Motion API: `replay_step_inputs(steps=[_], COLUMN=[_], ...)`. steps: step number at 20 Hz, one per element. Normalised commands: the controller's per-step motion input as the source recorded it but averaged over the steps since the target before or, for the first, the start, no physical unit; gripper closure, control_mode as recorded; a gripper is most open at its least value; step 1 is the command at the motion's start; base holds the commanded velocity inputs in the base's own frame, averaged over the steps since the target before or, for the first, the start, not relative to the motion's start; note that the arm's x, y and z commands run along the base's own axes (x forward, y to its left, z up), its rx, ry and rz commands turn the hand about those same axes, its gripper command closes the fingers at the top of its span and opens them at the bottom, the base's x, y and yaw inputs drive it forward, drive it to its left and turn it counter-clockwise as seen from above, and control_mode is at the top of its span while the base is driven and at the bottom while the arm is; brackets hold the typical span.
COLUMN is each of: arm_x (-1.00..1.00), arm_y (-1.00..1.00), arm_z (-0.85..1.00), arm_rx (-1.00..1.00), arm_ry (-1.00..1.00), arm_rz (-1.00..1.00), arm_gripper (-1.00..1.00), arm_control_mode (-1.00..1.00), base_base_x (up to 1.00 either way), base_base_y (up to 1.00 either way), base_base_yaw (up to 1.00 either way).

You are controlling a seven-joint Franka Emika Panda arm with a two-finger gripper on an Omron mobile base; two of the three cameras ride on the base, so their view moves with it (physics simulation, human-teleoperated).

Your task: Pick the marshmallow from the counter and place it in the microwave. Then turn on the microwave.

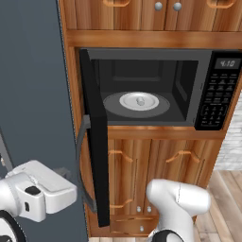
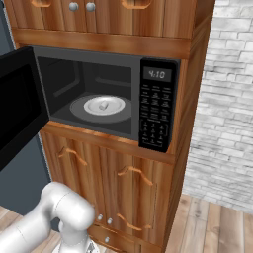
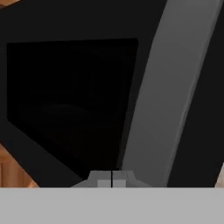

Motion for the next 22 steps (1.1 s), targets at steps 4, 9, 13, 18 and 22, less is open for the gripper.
replay_step_inputs(steps=[4, 9, 13, 18, 22], arm_x=[0.26, 0.24, 0.22, 0.12, 0.0], arm_y=[0.1, 0.01, 0.0, -0.05, -0.2], arm_z=[-0.08, -0.04, -0.05, -0.03, -0.01], arm_rx=[0.0, 0.0, 0.0, -0.01, -0.01], arm_ry=[0.0, 0.0, 0.0, 0.0, 0.0], arm_rz=[-0.04, -0.04, -0.04, -0.01, 0.0], arm_gripper=[1.0, 1.0, 1.0, 1.0, 1.0], arm_control_mode=[-1.0, -1.0, -1.0, -1.0, -1.0], base_base_x=[0.0, 0.0, 0.0, 0.0, 0.0], base_base_y=[0.0, 0.0, 0.0, 0.0, 0.0], base_base_yaw=[0.0, 0.0, 0.0, 0.0, 0.0])
